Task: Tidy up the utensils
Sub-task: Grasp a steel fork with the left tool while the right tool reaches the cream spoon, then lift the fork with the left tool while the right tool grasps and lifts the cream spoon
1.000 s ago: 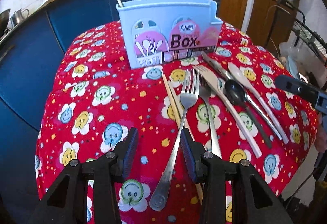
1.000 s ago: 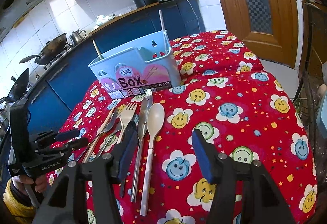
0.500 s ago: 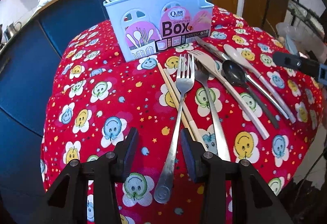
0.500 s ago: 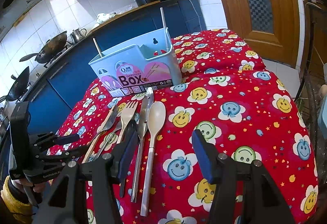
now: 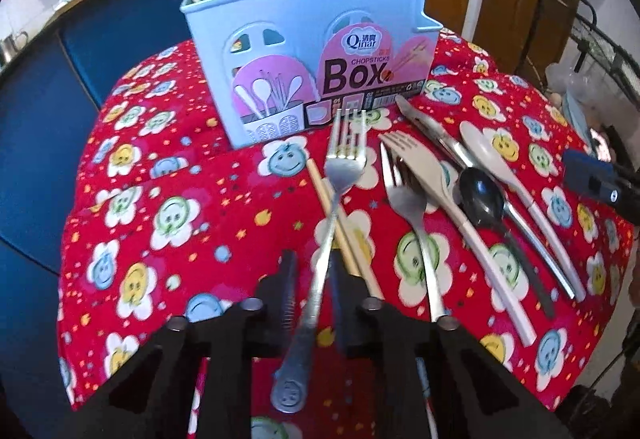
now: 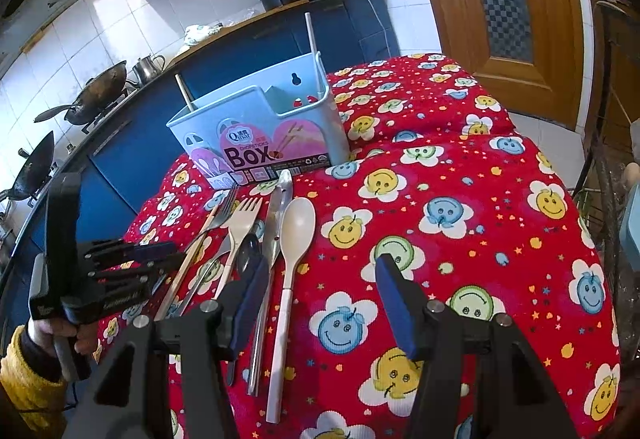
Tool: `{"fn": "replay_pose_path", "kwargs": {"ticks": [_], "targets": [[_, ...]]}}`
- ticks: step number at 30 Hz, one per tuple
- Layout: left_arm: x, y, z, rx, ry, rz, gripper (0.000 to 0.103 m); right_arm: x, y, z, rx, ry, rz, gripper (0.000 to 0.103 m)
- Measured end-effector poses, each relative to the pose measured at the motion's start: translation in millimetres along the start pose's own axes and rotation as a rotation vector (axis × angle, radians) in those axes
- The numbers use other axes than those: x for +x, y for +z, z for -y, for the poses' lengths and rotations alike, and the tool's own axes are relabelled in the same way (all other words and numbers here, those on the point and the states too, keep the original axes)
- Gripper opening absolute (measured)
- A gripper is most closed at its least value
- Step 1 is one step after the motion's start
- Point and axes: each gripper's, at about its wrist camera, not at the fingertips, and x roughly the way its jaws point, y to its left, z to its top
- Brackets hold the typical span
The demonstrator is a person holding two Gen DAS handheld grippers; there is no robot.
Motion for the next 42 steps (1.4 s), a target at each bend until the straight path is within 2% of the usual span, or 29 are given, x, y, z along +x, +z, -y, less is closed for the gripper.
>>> {"fn": "replay_pose_path", "kwargs": {"ticks": [3, 10, 14, 21, 33, 38, 42], "targets": [[1, 2, -1, -0.019, -0.011, 0.008, 0.007, 1, 0, 1, 0.003, 0.003, -0.004, 0.059], [-9, -10, -25, -0.185, -0.03, 0.023, 0.004, 5, 0, 0, -0.008, 0.0, -0.017, 0.059], [-17, -24, -36, -0.252, -0.038, 0.0, 0.003, 8, 2, -2, -0.026, -0.007, -0.035, 0.059], [-17, -27, -37, -0.246, -0.048, -0.048, 0.004, 13, 4, -7, -0.049, -0.011, -0.071, 0.059], [8, 10, -44, -0.184, -0.062, -0.095, 0.005, 14, 10, -13, -0.094, -0.032, -0.124, 0.059], [8, 11, -50, -0.206, -0.086, -0.072, 0.003, 24, 16, -14, -0.113, -0.049, -0.2, 0.059], [-1, 2, -60, -0.245, -0.109, -0.019, 0.002, 33, 19, -16, -0.137, -0.059, -0.274, 0.058]]}}
